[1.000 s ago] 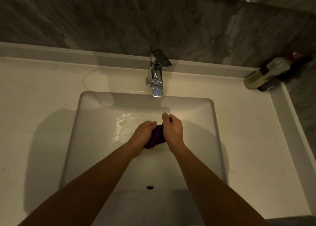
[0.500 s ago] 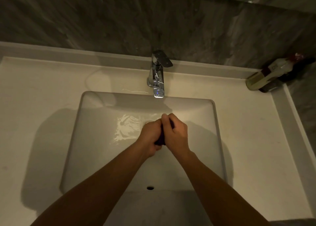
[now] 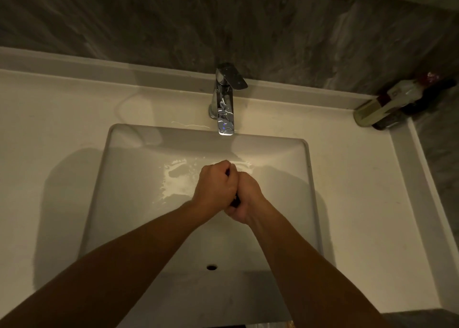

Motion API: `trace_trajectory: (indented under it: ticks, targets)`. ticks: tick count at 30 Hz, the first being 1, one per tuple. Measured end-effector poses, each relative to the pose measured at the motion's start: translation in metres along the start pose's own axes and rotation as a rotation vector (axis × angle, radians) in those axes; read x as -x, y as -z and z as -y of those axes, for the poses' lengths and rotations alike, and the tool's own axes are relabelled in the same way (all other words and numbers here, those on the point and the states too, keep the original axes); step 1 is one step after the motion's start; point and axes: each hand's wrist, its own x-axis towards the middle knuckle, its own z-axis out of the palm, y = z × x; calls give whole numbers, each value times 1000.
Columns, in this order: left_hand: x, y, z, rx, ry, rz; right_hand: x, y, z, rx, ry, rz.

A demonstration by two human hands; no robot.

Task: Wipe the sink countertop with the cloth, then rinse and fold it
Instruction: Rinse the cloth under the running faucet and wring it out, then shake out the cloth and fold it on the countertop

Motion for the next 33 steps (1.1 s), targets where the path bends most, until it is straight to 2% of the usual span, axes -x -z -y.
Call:
trace_trajectory:
  ticks: [9, 13, 15, 17, 20, 22, 24, 26, 28, 31, 33]
  targets:
    - [-6, 18, 14, -290, -469, 178, 1, 1, -10, -34, -301, 152]
    - [-3, 21, 23, -346, -586, 223, -2, 4, -18, -6, -358, 160]
    - [-1, 24, 26, -377, -609, 227, -3, 2, -23, 6, -330, 158]
    - [1, 27, 25, -352, -459, 225, -2, -3, -27, -9, -219, 139]
    - [1, 32, 26, -185, -21, 151, 9, -10, -24, 31, 54, 98]
    - [4, 40, 31, -9, 224, 133, 14, -9, -21, 135, 205, 102]
    - [11, 52, 41, 181, 361, 151, 14, -1, -20, 298, 295, 98]
    - [18, 63, 54, 305, 442, 175, 16, 8, -20, 453, 353, 94]
    - [26, 73, 61, 314, 468, 178, 17, 14, -21, 610, 452, 114]
    - [32, 86, 63, 80, 405, 97, 23, 16, -21, 865, 674, 94]
    - [35, 96, 57, -8, 408, 40, 29, 15, -23, 907, 770, 47]
